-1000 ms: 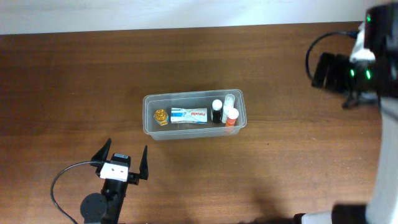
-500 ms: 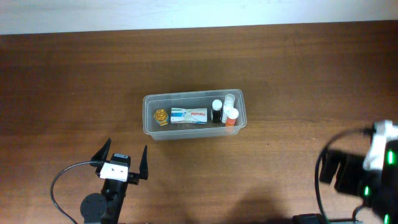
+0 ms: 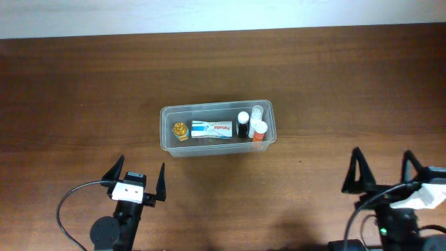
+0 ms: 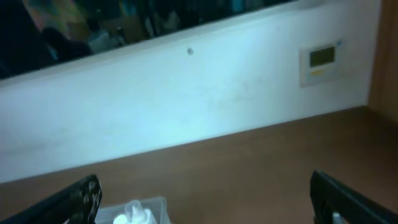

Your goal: Pack container

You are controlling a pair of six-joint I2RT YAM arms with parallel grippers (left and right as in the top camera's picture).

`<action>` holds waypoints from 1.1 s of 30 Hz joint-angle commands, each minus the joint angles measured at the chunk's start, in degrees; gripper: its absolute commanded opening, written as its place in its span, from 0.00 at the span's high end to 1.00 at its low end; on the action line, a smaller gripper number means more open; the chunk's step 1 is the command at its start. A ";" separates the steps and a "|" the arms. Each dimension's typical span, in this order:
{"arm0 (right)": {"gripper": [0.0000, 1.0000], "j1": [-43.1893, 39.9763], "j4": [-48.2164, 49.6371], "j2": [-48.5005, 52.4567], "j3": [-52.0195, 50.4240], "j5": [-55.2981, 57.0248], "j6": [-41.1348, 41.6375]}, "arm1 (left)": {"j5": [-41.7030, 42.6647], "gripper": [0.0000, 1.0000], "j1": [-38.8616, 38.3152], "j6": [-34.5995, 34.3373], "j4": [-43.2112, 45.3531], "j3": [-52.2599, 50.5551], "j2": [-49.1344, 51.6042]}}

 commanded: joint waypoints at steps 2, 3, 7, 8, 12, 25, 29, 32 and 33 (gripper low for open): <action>0.02 0.39 6.84 -4.42 -9.40 -1.44 -0.87 | -0.44 0.01 0.24 0.87 -0.39 -0.15 -0.55; 0.02 0.39 8.28 -5.42 -11.21 -1.99 -2.71 | -0.44 0.01 0.24 0.87 -0.39 -0.15 -0.55; 0.02 0.39 13.99 -10.56 -18.12 -4.35 -13.31 | -0.44 0.01 0.24 0.87 -0.39 -0.15 -0.55; 0.01 0.39 15.10 -11.78 -19.56 -4.31 -14.47 | -0.44 0.01 0.24 0.87 -0.39 -0.15 -0.55; 0.01 0.35 17.09 -13.03 -23.65 -4.15 -17.59 | -0.44 0.01 0.24 0.87 -0.39 -0.15 -0.55; 0.02 0.35 35.56 -13.11 -38.03 -3.93 -17.55 | -0.44 0.01 0.24 0.87 -0.39 -0.15 -0.55; 0.02 0.35 40.63 -13.11 -41.77 -3.91 -17.53 | -0.44 0.01 0.24 0.87 -0.39 -0.15 -0.55; 0.02 0.35 40.72 -13.11 -43.71 -3.89 -17.53 | -0.42 0.01 0.24 0.87 -0.39 -0.15 -0.55; 0.02 0.35 40.76 -13.11 -44.37 -3.89 -17.55 | -0.44 0.01 0.24 0.87 -0.39 -0.15 -0.55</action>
